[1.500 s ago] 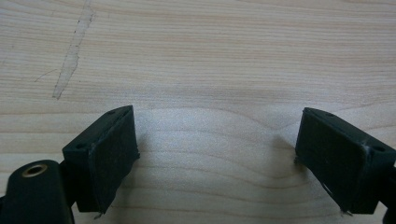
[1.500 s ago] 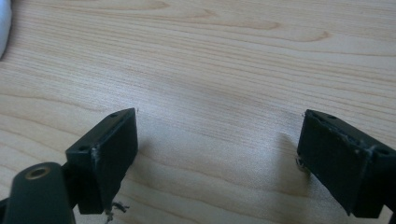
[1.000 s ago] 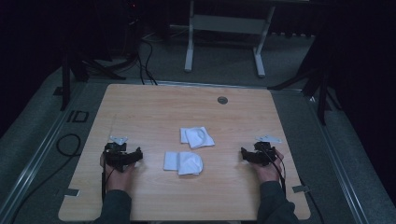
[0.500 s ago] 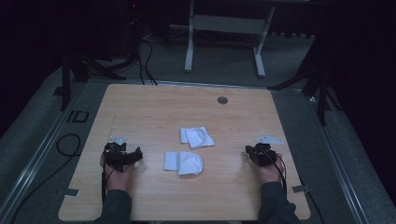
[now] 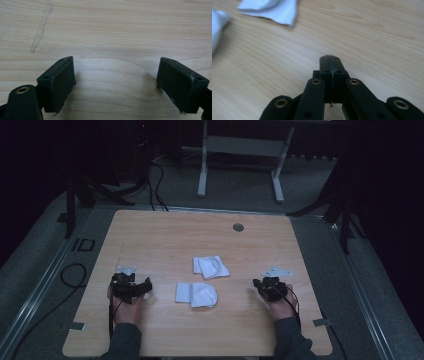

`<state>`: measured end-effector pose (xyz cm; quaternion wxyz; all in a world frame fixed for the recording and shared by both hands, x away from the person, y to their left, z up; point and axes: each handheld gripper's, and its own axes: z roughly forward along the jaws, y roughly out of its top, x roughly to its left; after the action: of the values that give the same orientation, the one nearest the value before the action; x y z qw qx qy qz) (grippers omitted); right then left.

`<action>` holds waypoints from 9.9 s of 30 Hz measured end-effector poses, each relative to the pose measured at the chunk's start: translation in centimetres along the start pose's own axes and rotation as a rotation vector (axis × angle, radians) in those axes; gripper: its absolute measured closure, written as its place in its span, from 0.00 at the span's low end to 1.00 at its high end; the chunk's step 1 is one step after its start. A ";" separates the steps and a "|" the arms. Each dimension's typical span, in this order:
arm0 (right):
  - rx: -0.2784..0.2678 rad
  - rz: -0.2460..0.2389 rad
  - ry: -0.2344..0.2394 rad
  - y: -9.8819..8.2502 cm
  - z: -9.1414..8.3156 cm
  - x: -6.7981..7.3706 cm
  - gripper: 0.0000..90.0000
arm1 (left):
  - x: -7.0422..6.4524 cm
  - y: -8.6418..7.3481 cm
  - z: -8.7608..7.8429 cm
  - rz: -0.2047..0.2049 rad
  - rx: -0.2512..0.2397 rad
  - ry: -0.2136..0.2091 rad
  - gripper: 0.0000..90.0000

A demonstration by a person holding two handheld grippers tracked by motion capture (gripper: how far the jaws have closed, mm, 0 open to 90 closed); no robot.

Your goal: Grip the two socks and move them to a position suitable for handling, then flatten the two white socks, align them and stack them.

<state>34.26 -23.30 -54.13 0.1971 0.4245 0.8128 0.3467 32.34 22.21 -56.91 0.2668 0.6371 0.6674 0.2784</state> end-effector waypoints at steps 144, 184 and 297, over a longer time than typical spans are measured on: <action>0.007 -0.104 0.118 6.6 1.5 4.9 0.66 | -7.5 -1.1 -3.6 0.367 -0.076 -0.397 0.76; 0.100 -0.005 0.199 9.3 9.3 6.7 0.98 | -7.5 -0.2 -4.0 0.340 -0.095 -0.391 0.75; 0.061 0.089 0.060 6.7 1.0 -4.0 0.83 | -11.9 4.0 1.6 0.411 0.050 -0.304 0.99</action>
<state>40.89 -23.52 -49.81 0.1437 0.4556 0.8089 0.3428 36.88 10.51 -55.16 0.2860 0.8003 0.4829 0.2111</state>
